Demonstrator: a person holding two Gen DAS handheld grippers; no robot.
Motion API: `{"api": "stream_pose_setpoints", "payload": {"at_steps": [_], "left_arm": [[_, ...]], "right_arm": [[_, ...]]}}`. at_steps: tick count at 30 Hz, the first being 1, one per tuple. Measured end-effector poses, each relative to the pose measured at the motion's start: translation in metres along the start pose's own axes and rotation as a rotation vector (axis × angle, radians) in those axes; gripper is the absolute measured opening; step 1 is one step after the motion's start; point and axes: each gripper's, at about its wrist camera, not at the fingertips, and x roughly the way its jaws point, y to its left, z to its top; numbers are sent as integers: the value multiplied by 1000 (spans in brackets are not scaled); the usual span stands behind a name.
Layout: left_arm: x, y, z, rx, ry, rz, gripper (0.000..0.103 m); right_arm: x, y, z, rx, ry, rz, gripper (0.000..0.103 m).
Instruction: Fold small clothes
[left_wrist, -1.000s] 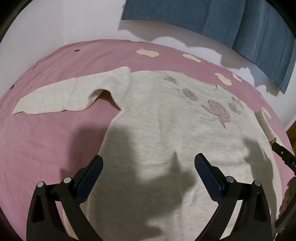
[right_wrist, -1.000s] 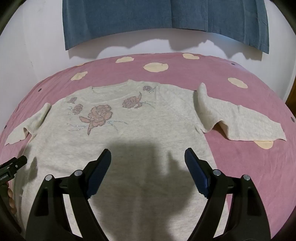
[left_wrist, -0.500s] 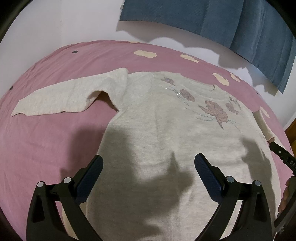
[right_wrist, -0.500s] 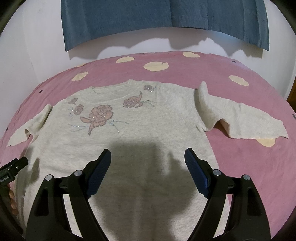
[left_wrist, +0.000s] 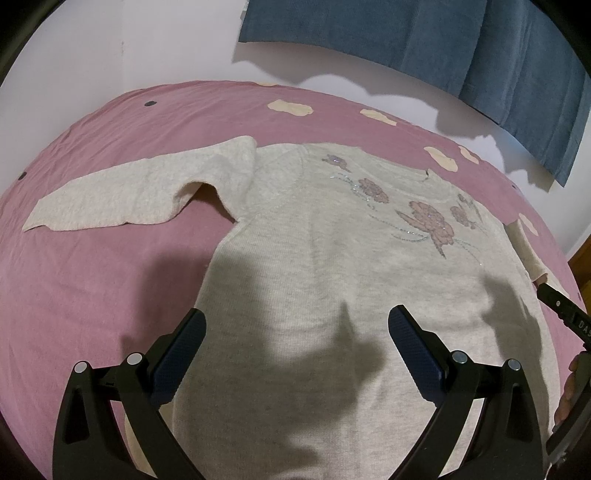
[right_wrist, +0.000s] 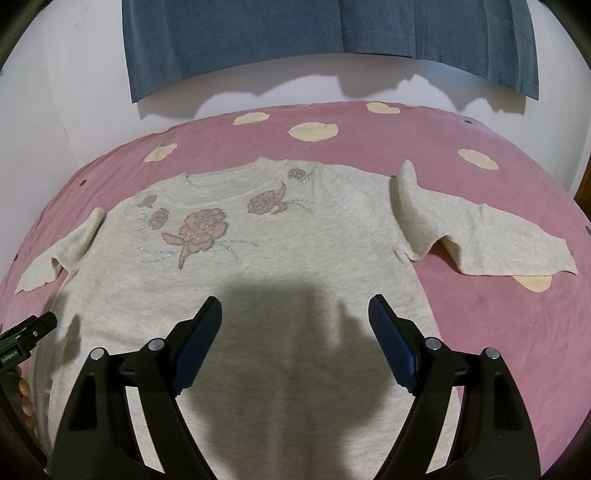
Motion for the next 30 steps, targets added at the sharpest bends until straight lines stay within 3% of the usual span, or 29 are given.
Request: {"api": "stream_pose_setpoints", "payload": {"at_steps": [22,30], "left_arm": [[1,-1,0,-7,12,-9,98],[8,17,5,-52,14,-4,98]], "right_arm": [[0,-1,1,4,-2,4,81],[2,-13,7,53,10,41,81]]}}
